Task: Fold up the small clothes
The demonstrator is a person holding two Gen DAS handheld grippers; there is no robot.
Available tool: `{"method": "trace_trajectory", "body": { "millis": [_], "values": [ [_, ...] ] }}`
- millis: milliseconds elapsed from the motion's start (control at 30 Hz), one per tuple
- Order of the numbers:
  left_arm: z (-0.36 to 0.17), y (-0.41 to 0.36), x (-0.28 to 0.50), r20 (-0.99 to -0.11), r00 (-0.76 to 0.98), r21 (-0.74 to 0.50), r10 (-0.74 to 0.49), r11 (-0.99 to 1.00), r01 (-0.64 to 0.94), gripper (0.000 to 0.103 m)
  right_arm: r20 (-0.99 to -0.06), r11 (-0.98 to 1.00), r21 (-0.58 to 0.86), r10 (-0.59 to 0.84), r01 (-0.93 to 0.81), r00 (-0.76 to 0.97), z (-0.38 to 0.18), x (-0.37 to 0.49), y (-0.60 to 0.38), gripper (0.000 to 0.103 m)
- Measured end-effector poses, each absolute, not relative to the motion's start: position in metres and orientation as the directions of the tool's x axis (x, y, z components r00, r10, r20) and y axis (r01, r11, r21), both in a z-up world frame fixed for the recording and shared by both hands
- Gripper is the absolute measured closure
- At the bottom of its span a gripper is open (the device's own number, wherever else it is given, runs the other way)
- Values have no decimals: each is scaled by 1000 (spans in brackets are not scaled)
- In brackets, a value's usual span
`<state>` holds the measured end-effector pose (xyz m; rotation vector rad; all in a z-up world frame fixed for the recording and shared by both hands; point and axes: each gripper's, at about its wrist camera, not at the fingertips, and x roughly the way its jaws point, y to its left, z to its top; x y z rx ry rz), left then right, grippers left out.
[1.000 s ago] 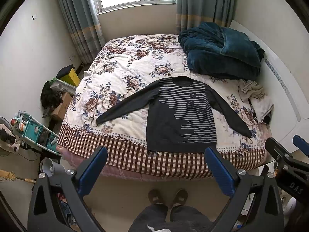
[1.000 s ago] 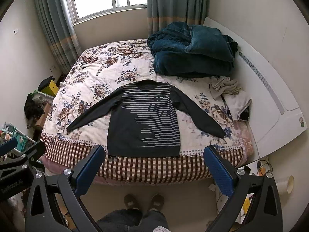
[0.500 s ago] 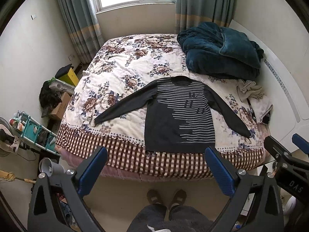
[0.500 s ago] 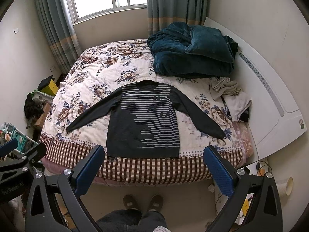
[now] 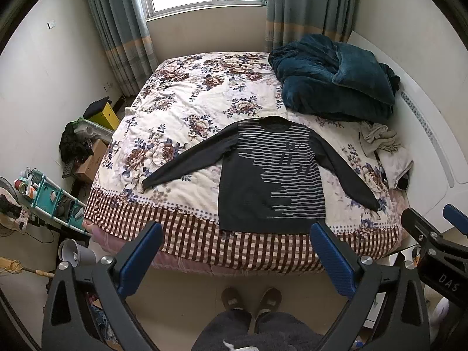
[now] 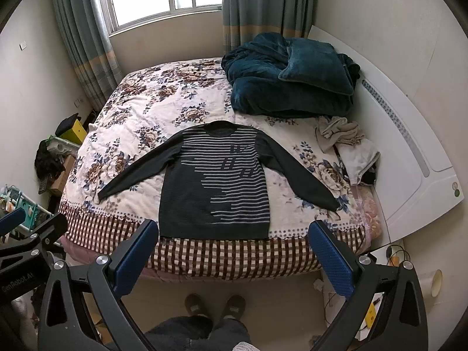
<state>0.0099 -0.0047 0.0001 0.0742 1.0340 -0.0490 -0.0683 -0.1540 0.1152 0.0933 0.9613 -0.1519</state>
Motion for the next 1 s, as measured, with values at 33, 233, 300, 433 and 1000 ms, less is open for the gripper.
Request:
{"method": "trace_trajectory", "body": {
  "millis": [33,233,300,433,1000],
  "values": [
    [0,-5,11,-860,510,38,-6,996,75,0,-822,985,12,-88,171,562,115,-68,-154,0],
    [-1,-7,13,-861,509,36,-7,997,75,0,-821,985,13,-88,172,564,115,-68,-154,0],
    [-1,-6,12,-860,510,38,-6,996,76,0,-822,985,11,-90,174,562,115,-68,-152,0],
    [-1,-5,12,-861,509,35,-9,996,77,0,-823,985,10,-91,174,560,115,-67,-152,0],
    [-1,-7,13,-861,509,35,-10,996,78,0,-826,985,9,-91,173,557,112,-65,-151,0]
  ]
}}
